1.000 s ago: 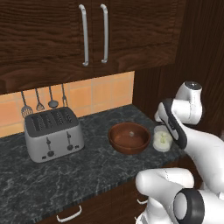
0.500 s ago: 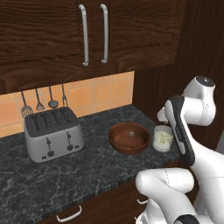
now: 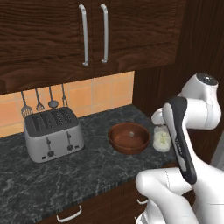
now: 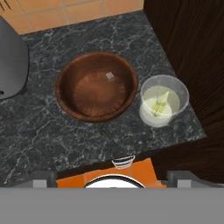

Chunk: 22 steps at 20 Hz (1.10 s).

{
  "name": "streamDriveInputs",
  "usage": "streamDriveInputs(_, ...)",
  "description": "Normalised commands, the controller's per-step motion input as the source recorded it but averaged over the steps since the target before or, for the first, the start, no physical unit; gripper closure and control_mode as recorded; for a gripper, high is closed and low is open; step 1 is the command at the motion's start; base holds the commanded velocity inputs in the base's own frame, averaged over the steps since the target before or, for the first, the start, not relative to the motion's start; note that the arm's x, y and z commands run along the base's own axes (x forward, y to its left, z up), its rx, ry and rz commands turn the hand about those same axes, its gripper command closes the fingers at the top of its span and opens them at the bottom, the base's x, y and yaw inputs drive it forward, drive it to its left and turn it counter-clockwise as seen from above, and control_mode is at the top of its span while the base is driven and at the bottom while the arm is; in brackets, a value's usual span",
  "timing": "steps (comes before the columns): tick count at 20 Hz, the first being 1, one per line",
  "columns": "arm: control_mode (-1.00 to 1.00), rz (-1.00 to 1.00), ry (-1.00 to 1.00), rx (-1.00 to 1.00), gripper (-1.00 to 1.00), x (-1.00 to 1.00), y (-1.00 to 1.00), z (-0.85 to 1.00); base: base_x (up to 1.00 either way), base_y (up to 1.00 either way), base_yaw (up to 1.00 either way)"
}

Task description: Grab a lemon wedge from the fridge and one ice cube from the ice bowl, and put them in the glass of lemonade.

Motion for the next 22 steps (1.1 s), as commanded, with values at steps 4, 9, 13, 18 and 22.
streamDriveInputs(4, -1.00, 0.05, 0.00, 0.00, -1.00, -0.35, 0.36, 0.38, 0.00, 0.00, 0.00)
streamDriveInputs(9, -1.00, 0.04, 0.00, 0.00, -1.00, -0.42, 0.19, 0.42, 0.00, 0.00, 0.00)
streamDriveInputs(13, -1.00, 0.04, -0.15, 0.00, -1.00, -0.44, 0.23, 0.23, 0.00, 0.00, 0.00)
streamDriveInputs(18, -1.00, 0.00, -0.26, 0.00, -1.00, -0.30, 0.31, 0.05, 0.00, 0.00, 0.00)
streamDriveInputs(22, -1.00, 0.00, -0.34, 0.00, -1.00, -0.18, 0.23, 0.00, 0.00, 0.00, 0.00)
